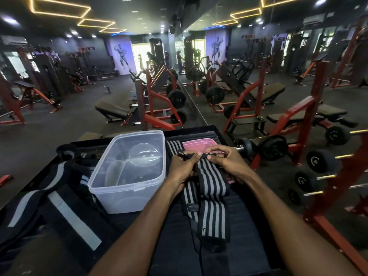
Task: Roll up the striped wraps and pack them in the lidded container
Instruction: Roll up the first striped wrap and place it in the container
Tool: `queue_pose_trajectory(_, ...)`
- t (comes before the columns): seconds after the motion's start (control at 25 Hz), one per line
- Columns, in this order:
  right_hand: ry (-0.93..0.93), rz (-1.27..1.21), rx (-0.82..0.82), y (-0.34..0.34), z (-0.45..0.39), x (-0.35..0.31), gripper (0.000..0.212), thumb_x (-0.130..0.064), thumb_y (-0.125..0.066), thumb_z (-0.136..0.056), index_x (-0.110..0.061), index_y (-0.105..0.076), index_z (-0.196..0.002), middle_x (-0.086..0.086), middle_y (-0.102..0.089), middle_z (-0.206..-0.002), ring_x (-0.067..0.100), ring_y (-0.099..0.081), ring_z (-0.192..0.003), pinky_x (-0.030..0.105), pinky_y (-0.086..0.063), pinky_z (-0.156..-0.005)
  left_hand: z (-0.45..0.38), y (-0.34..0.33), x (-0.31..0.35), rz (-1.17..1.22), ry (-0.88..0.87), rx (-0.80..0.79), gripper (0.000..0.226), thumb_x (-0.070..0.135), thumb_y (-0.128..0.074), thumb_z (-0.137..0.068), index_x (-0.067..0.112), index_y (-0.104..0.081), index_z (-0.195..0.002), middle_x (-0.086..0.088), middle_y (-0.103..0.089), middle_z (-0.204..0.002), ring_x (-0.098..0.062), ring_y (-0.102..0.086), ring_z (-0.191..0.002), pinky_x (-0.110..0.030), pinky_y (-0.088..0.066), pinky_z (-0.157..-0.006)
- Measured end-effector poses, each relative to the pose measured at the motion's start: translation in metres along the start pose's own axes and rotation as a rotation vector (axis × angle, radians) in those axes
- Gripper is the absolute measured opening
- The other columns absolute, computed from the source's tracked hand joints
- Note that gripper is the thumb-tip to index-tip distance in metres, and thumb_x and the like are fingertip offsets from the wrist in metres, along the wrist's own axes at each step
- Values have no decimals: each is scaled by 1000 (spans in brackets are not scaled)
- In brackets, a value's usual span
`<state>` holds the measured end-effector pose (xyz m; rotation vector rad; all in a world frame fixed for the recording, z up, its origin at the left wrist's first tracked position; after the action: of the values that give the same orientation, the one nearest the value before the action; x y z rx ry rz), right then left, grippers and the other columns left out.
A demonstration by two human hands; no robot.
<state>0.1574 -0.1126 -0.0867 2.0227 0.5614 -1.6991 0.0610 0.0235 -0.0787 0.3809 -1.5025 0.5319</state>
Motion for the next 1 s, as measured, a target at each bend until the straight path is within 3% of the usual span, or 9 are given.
queue_pose_trajectory(0.04,25,12,16,0,-1,0,13,-4,-73,-85,-6,-73,-98,13,-76,-94,19,-72,-86,28,-58,-80,-1,2,0,-19,-7,14,7,20,-75,-88,15,-70,-86,-6,-74,-82,-14,-69,-67,-22,-51,-48)
queue_pose_trajectory(0.12,40,8,50,-3,-2,-3,11,-2,-72,-85,-2,-73,-96,17,-75,-95,17,-72,-84,27,-58,-79,0,3,1,-32,-15,32,10,23,-77,-86,15,-71,-86,-5,-74,-83,-12,-67,-66,-20,-50,-48)
queue_pose_trajectory(0.24,-26,-59,46,-14,-2,-16,6,4,-67,-87,0,-71,-89,10,-72,-78,8,-69,-67,17,-53,-62,-1,5,4,-26,-95,31,10,15,-81,-81,19,-71,-81,-1,-74,-84,-11,-68,-78,-23,-55,-73)
queue_pose_trajectory(0.36,-113,-85,-52,-20,-6,-31,7,5,-66,-88,0,-70,-88,6,-71,-69,9,-68,-61,18,-52,-53,-6,8,3,-70,-150,96,12,12,-80,-82,21,-72,-79,1,-73,-84,-10,-67,-82,-26,-54,-83)
queue_pose_trajectory(0.52,-82,-138,-71,-21,-11,-34,14,12,-66,-83,1,-73,-88,9,-75,-79,16,-72,-77,22,-57,-70,-7,11,0,-30,-130,131,4,19,-75,-87,20,-74,-83,-4,-75,-91,-20,-69,-93,-35,-53,-91)
queue_pose_trajectory(0.72,-39,-159,-28,-24,-12,-27,15,14,-66,-82,0,-72,-83,9,-74,-78,11,-71,-73,18,-55,-69,-9,9,0,-12,-125,104,4,14,-75,-86,18,-76,-86,-4,-74,-100,-24,-67,-106,-38,-52,-100)
queue_pose_trajectory(0.88,-35,-122,-17,-24,-13,-27,13,7,-70,-83,5,-71,-96,12,-73,-88,12,-69,-80,17,-55,-72,-9,11,1,-29,-149,73,12,3,-71,-86,12,-75,-93,-2,-74,-99,-20,-68,-104,-32,-52,-98)
queue_pose_trajectory(1.0,-28,-47,-25,-22,-10,-25,12,8,-70,-83,4,-73,-94,16,-72,-89,17,-68,-82,22,-57,-75,-9,10,-2,-30,-125,52,14,4,-70,-87,16,-72,-94,-2,-73,-99,-20,-67,-102,-33,-51,-98)
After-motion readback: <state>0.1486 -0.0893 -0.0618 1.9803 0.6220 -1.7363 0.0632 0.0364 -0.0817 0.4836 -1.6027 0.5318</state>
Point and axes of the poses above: each hand's wrist, its own z-axis away from the middle knuckle, its own y-axis out of the back of the hand, x = y × z, the point moved 2 cm from there along -z, towards the middle knuckle
